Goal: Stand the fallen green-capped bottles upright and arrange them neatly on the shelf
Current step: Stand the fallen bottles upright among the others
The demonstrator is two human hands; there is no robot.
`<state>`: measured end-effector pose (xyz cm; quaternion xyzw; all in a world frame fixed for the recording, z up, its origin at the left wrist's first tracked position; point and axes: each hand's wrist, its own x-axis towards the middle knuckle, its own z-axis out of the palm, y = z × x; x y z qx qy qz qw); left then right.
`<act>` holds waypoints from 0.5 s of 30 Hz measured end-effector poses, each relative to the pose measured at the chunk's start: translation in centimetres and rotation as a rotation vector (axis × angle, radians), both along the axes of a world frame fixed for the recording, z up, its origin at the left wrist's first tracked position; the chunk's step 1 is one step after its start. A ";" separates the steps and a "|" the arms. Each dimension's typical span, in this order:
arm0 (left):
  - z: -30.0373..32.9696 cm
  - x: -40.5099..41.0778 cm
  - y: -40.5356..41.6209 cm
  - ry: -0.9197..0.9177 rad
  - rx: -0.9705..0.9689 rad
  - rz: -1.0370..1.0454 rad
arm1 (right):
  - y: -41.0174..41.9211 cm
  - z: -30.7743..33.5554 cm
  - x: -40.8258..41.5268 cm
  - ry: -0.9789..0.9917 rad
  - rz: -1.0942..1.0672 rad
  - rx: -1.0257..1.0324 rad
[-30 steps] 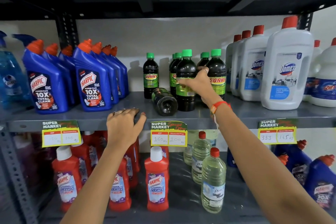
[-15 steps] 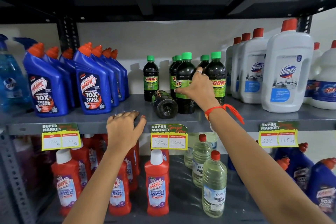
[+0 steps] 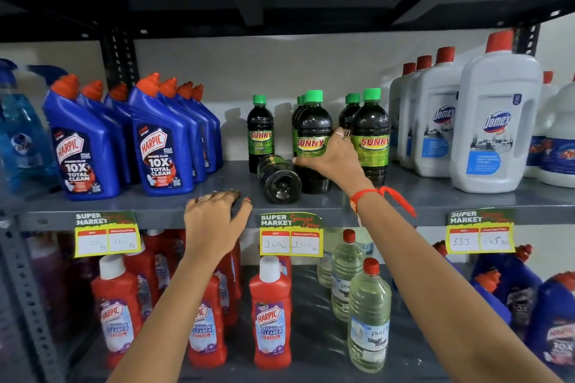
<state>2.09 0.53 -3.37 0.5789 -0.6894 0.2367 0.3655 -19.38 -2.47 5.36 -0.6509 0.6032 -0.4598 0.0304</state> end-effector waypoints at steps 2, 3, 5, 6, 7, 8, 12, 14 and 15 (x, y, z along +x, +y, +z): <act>0.2 0.2 0.0 -0.025 0.006 -0.008 | 0.0 0.1 0.1 -0.051 -0.025 -0.018; 0.4 0.4 0.0 -0.046 0.013 -0.014 | 0.0 0.2 0.0 -0.091 -0.013 -0.016; 0.9 0.9 0.1 -0.077 0.045 -0.021 | 0.2 0.5 -0.3 -0.181 0.047 0.024; 1.1 1.4 0.1 -0.086 0.073 -0.019 | 0.1 0.5 -0.5 -0.214 0.080 0.043; 1.2 1.9 0.1 -0.090 0.096 -0.016 | 0.2 0.5 -0.6 -0.243 0.103 0.065; 1.3 2.6 0.1 -0.095 0.114 -0.010 | 0.2 0.5 -0.7 -0.264 0.122 0.087; 0.6 3.9 0.2 -0.100 0.140 0.004 | 0.7 0.5 0.3 -0.169 0.067 0.142; 0.5 3.7 0.3 -0.073 0.115 -0.019 | 2.1 0.8 1.6 0.051 -0.073 0.114; 0.4 3.6 0.3 -0.059 0.109 -0.029 | 2.9 1.1 2.3 0.183 -0.156 0.089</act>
